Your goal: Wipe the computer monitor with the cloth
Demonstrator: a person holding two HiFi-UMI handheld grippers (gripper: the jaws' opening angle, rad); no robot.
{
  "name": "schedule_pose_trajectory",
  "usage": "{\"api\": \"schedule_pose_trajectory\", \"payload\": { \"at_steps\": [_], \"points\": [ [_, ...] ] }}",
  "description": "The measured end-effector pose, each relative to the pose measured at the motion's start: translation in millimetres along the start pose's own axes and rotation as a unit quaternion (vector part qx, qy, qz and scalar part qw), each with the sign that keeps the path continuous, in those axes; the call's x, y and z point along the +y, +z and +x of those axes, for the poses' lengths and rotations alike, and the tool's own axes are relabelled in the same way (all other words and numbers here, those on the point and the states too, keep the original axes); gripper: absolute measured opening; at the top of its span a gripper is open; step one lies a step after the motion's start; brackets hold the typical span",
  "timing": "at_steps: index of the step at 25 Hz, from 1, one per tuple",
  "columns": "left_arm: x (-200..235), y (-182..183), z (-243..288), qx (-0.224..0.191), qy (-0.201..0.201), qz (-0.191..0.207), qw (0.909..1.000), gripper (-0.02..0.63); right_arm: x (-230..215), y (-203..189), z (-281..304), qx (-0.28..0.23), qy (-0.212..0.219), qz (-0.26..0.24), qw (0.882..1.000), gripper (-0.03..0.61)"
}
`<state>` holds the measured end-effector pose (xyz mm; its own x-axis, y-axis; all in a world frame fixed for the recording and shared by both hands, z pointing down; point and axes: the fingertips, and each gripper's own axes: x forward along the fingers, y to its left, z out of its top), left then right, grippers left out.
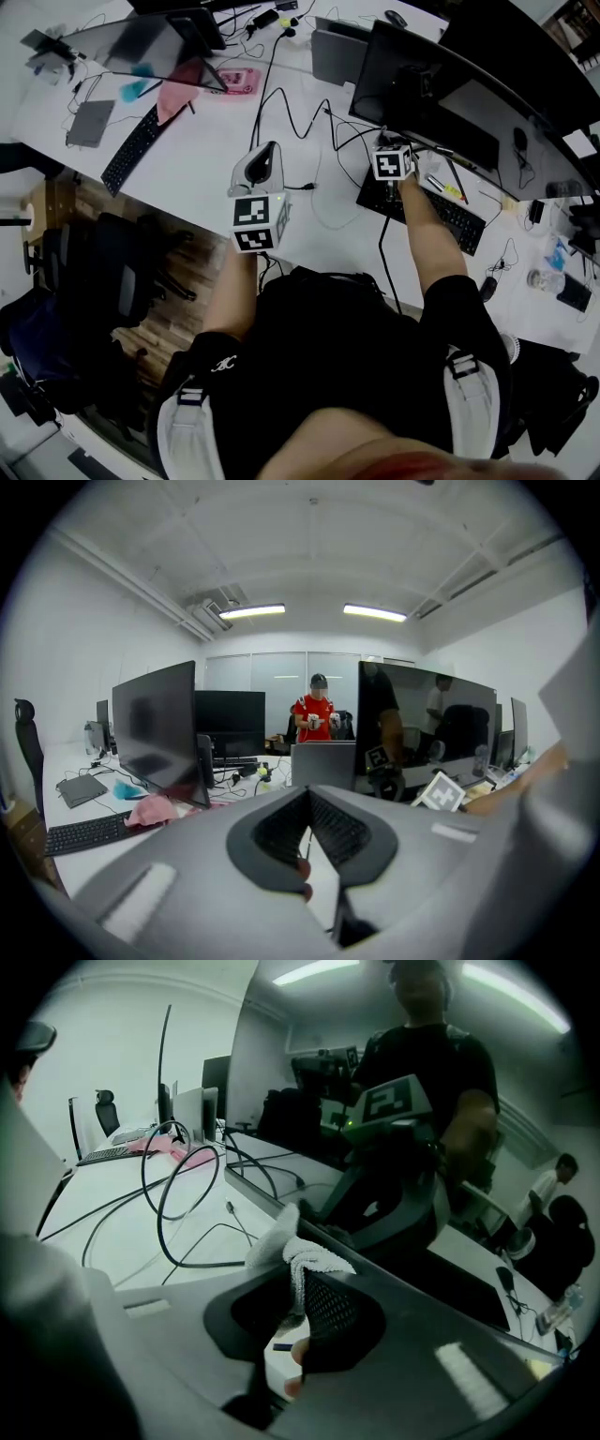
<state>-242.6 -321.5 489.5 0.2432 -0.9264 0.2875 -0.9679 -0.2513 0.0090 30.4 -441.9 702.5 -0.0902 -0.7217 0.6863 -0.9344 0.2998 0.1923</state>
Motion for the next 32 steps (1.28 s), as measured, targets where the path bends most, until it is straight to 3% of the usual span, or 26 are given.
{"api": "schedule_pose_trajectory", "payload": {
  "at_steps": [15, 21, 32],
  "points": [
    [93.1, -10.1, -12.2, -0.004, 0.009, -0.002, 0.9999, 0.049, 90.3, 57.4, 19.3, -0.02, 0.006, -0.006, 1.0, 0.025],
    [98.7, -7.5, -14.1, -0.011, 0.005, 0.001, 0.9999, 0.051, 104.9, 77.6, 12.7, -0.041, 0.004, 0.006, 0.999, 0.025],
    [89.3, 10.3, -24.8, -0.039, -0.005, 0.003, 0.9992, 0.049, 98.6, 147.3, -32.8, -0.132, -0.017, 0.013, 0.991, 0.025]
  ]
}}
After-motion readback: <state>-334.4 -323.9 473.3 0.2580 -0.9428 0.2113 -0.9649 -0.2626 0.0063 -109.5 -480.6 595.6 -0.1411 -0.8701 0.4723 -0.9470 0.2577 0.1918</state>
